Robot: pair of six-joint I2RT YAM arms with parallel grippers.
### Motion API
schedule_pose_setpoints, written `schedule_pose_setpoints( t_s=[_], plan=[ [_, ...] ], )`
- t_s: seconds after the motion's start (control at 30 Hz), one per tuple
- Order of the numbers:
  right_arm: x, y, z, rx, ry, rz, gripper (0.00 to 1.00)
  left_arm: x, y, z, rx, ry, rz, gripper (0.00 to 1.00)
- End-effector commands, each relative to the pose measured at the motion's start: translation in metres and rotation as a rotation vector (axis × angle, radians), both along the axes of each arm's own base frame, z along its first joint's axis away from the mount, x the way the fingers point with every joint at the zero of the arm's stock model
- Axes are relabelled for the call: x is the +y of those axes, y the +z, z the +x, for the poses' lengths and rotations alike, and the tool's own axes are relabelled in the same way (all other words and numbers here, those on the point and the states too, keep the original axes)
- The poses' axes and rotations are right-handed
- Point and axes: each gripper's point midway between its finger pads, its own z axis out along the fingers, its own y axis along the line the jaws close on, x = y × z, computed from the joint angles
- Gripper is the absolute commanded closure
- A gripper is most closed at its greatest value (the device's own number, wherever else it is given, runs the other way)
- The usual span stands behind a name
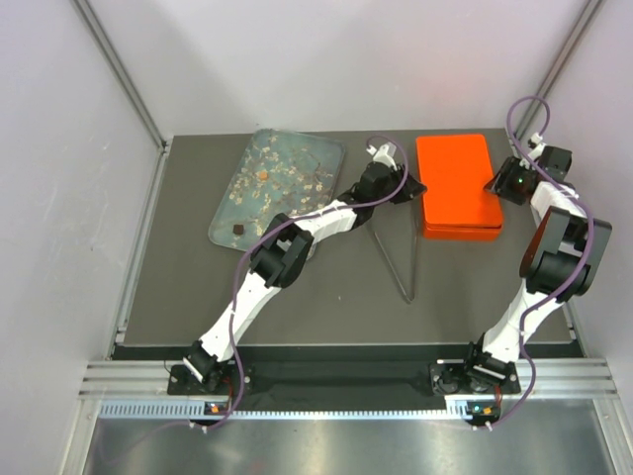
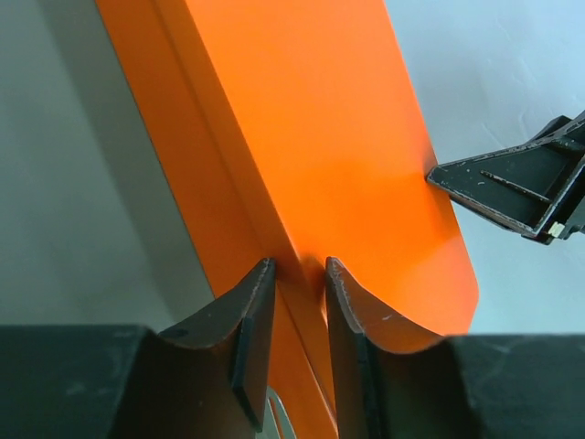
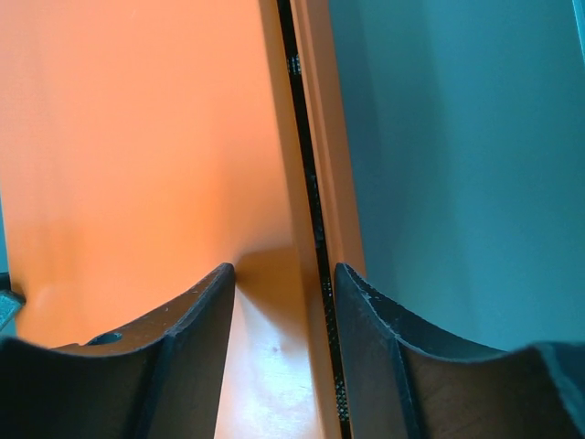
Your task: Pack the chocolate
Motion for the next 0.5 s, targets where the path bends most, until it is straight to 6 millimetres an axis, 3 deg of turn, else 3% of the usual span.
schedule_pose_setpoints(
  t_s=[0.0, 0.27, 0.47],
  plan=[
    [0.002, 0.034, 0.008, -0.099, 0.027, -0.039, 0.53, -0.01, 0.022, -0.002, -0.047, -0.028, -0.051, 0.67],
    [0.001, 0.043, 0.008, -0.121, 0.026, -0.06, 0.57, -0.017, 0.033, -0.009, -0.062, -0.065, -0.08, 0.79],
    [-0.003, 0.05, 0.003, -0.124, 0.014, -0.089, 0.61, -0.017, 0.035, -0.013, -0.065, -0.071, -0.064, 0.82]
  ],
)
